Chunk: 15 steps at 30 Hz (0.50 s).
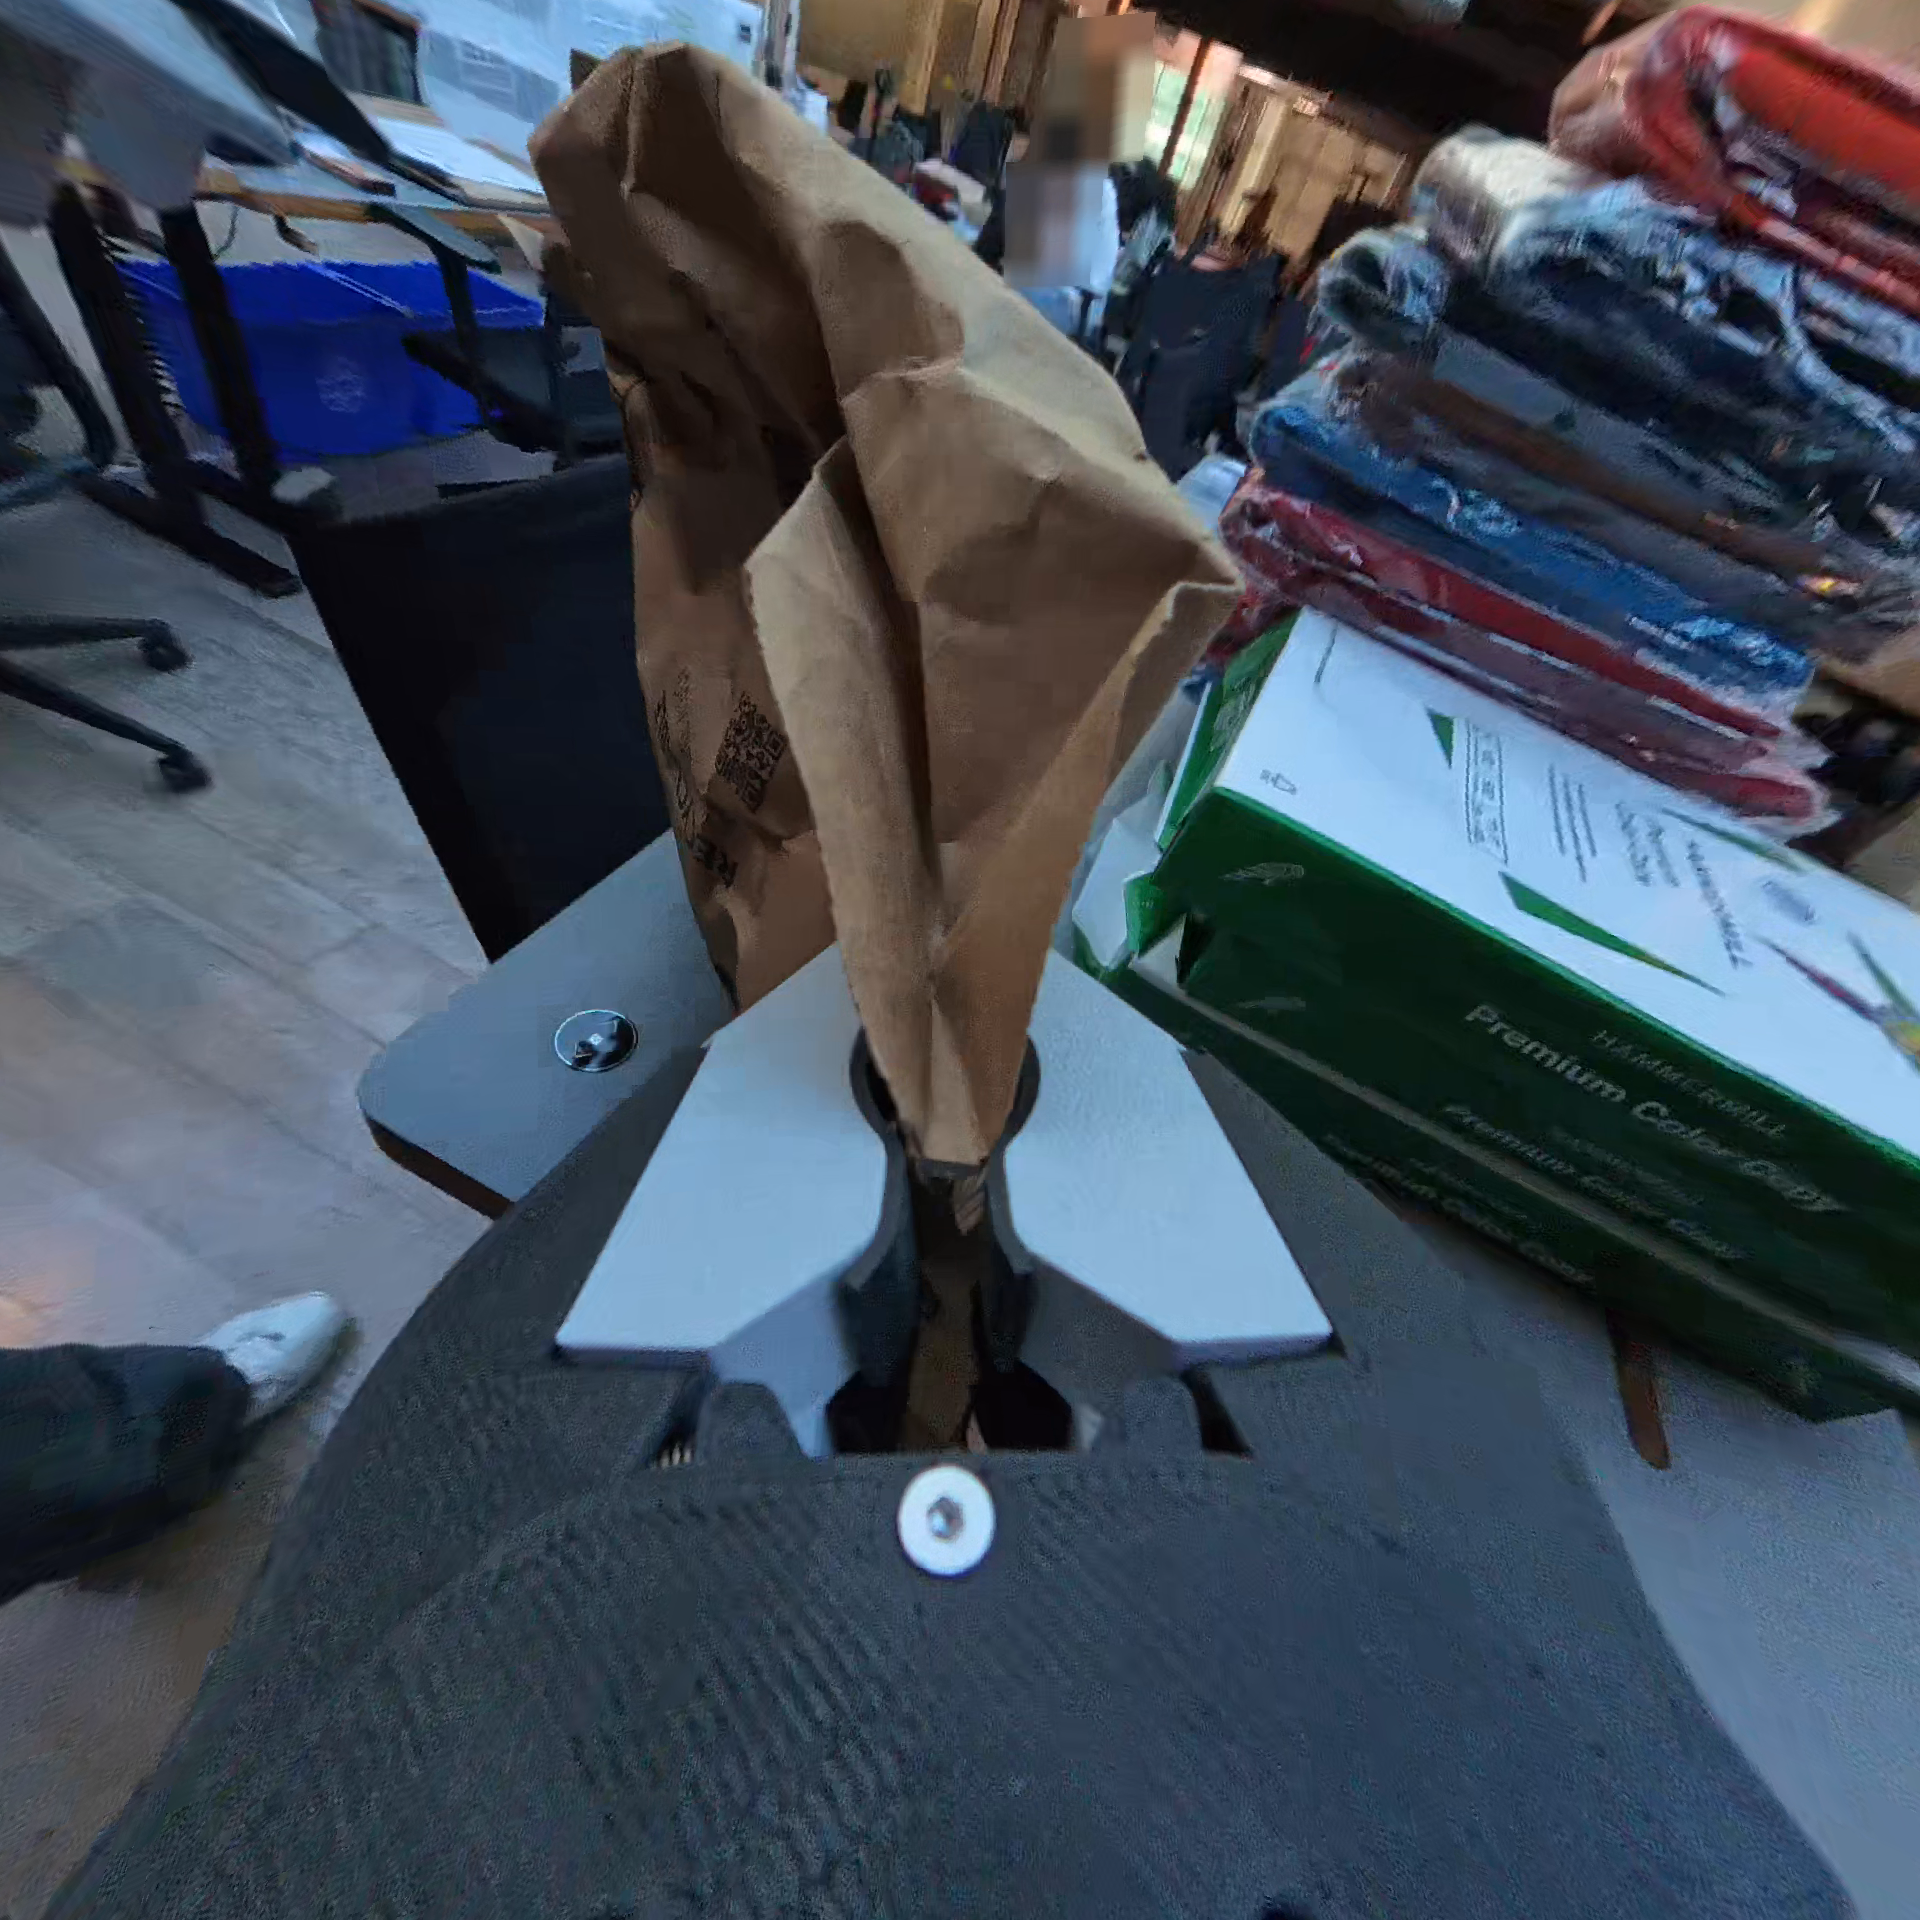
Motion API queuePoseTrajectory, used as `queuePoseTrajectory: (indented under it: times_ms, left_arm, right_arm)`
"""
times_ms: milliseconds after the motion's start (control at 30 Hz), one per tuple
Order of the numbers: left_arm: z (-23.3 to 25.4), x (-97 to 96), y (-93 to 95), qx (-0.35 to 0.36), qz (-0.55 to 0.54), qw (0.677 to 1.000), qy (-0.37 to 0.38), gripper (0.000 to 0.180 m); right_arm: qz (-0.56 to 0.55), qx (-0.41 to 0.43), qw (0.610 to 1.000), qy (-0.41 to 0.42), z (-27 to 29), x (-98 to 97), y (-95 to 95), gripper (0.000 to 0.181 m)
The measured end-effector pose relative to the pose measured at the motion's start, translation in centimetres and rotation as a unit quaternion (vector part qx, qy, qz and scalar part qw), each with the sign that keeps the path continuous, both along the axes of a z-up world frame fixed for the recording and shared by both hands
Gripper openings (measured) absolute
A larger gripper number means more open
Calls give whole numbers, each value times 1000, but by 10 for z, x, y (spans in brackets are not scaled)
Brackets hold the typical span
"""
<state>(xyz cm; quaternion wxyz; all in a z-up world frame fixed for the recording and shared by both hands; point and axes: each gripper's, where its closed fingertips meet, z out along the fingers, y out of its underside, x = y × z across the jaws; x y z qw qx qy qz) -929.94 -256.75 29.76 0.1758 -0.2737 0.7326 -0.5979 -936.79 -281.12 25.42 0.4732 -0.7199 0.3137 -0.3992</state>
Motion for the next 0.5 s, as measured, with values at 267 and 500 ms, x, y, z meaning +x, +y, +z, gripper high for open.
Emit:
queuePoseTrajectory:
  times_ms: [267, 500]
  left_arm:
    - [-17, 15, -30, 15, 64, 997, 36, 74]
    - [-32, 87, -78, -15, 103, 995, -4, 83]
  right_arm:
    - [74, 43, 993, 77, 1, 48, -60, 0]
    - [100, 82, 980, 153, 0, 76, -86, 0]
